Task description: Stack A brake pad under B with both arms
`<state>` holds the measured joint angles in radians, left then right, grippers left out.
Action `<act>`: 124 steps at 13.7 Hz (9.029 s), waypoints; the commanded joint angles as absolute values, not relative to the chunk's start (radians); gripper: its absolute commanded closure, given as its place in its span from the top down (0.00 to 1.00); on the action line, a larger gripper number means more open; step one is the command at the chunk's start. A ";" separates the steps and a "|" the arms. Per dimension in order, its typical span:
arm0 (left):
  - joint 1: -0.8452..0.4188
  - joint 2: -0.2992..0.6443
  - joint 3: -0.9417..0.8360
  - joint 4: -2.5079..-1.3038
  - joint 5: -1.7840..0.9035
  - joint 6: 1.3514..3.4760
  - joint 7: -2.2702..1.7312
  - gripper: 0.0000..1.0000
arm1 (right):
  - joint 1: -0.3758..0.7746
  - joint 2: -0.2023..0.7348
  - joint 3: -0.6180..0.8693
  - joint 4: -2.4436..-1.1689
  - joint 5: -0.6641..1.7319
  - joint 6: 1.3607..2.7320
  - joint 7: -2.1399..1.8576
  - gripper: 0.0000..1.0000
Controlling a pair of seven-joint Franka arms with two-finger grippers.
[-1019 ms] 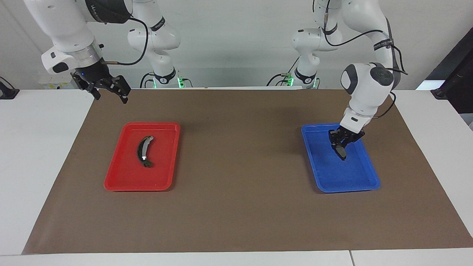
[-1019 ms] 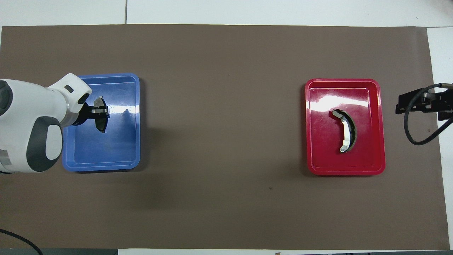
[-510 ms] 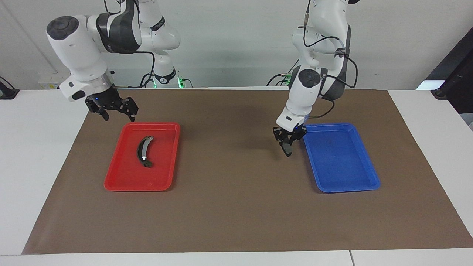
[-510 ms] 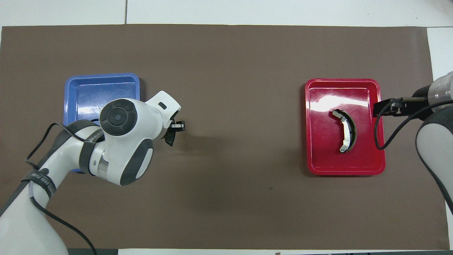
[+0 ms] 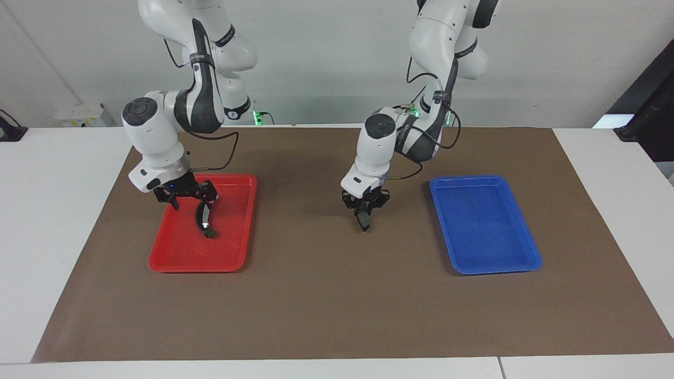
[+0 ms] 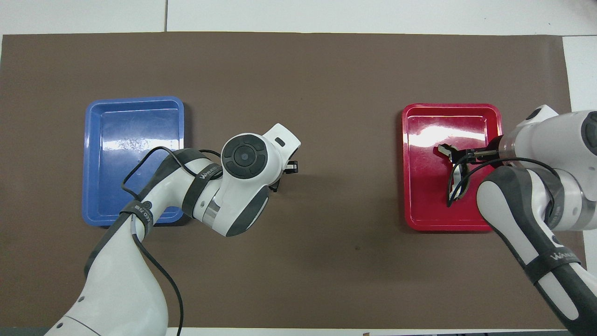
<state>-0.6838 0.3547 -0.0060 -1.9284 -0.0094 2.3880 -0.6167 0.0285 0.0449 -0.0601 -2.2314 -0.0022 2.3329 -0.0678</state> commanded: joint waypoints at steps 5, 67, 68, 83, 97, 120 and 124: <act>-0.704 0.391 0.006 -1.921 0.011 2.474 -0.635 0.99 | 0.002 0.119 -0.057 -2.283 0.025 2.405 -0.185 0.99; 0.015 -0.020 0.021 -1.652 0.002 1.563 0.046 1.00 | 0.650 0.509 -0.035 -1.700 0.091 2.232 0.554 0.00; 0.015 -0.020 0.020 -1.652 0.002 1.563 0.046 1.00 | 0.652 0.509 -0.035 -1.700 0.091 2.232 0.554 0.00; 0.015 -0.021 0.020 -1.652 0.002 1.565 0.046 1.00 | 0.661 0.454 -0.044 -1.727 0.091 2.250 0.568 0.99; 0.015 -0.021 0.021 -1.652 0.002 1.563 0.046 1.00 | 0.284 0.080 -0.091 -1.723 -0.086 1.941 0.269 0.99; 0.015 -0.021 0.021 -1.652 0.002 1.563 0.046 1.00 | 0.068 -0.040 -0.074 -1.583 -0.006 1.489 0.095 0.99; 0.015 -0.020 0.021 -1.652 0.002 1.565 0.046 1.00 | 0.066 -0.064 -0.074 -1.628 -0.002 1.499 0.097 0.99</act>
<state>0.0074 0.0008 0.0241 -1.6327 -0.0011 1.5720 0.0412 0.0750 -0.0530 -0.0752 -1.6145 -0.0204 1.5020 0.1048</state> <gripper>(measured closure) 0.000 0.004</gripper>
